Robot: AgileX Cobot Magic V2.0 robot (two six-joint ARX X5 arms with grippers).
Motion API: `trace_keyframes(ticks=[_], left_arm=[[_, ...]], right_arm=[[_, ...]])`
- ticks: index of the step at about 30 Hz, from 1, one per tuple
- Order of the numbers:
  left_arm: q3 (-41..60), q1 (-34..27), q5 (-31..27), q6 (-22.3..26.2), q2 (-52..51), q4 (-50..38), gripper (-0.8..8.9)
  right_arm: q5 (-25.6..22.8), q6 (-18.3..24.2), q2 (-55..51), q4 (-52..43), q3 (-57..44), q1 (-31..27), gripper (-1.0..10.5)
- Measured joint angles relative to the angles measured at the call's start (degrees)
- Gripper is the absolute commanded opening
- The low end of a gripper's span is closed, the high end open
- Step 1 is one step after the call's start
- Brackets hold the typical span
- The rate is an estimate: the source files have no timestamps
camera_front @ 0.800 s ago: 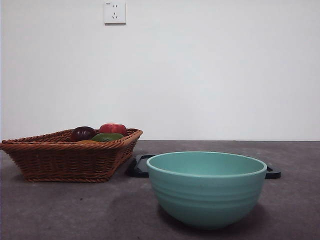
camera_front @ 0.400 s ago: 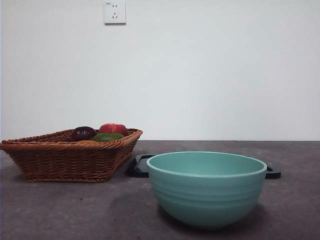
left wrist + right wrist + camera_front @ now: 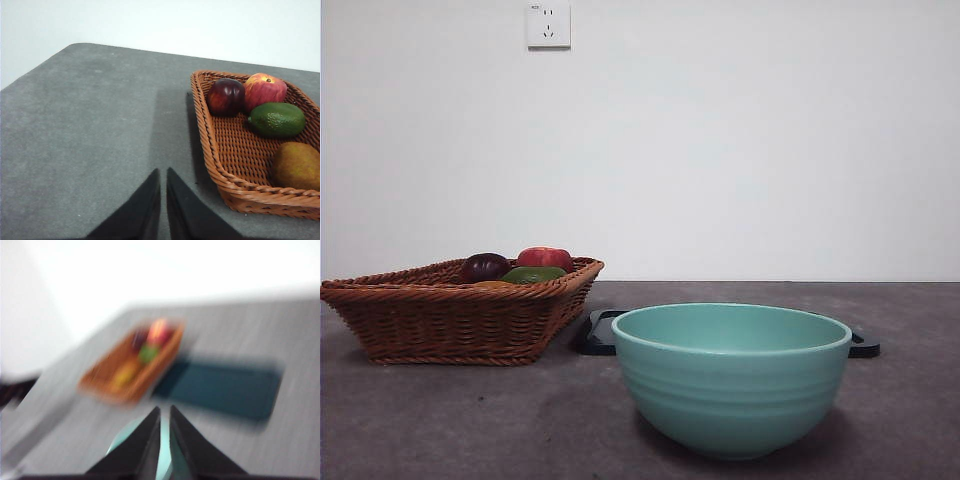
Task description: Pick up the wifruite, put it on the bowl, pick up the plate, put it on desk
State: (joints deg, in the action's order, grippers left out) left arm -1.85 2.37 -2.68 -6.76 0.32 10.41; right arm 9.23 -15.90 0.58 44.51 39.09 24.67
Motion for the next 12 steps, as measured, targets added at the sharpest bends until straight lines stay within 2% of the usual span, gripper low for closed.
trace_keyframes(ticks=[3, 7, 9, 12], left_arm=[[0.0, 0.0, 0.0, 0.0, 0.0, 0.0, 0.19], [0.0, 0.0, 0.0, 0.0, 0.0, 0.0, 0.19], [0.0, 0.0, 0.0, 0.0, 0.0, 0.0, 0.19], [0.0, 0.0, 0.0, 0.0, 0.0, 0.0, 0.19]], right_arm=[[1.2, 5.5, -0.1, -13.6, -7.7, -7.4, 0.3], [1.0, 13.2, 0.6, -22.6, -16.9, -15.1, 0.3], [-0.5, 16.4, 0.6, -26.3, -21.6, -18.4, 0.3], [-4.2, 18.6, 0.6, -30.4, -27.3, -21.8, 0.3]])
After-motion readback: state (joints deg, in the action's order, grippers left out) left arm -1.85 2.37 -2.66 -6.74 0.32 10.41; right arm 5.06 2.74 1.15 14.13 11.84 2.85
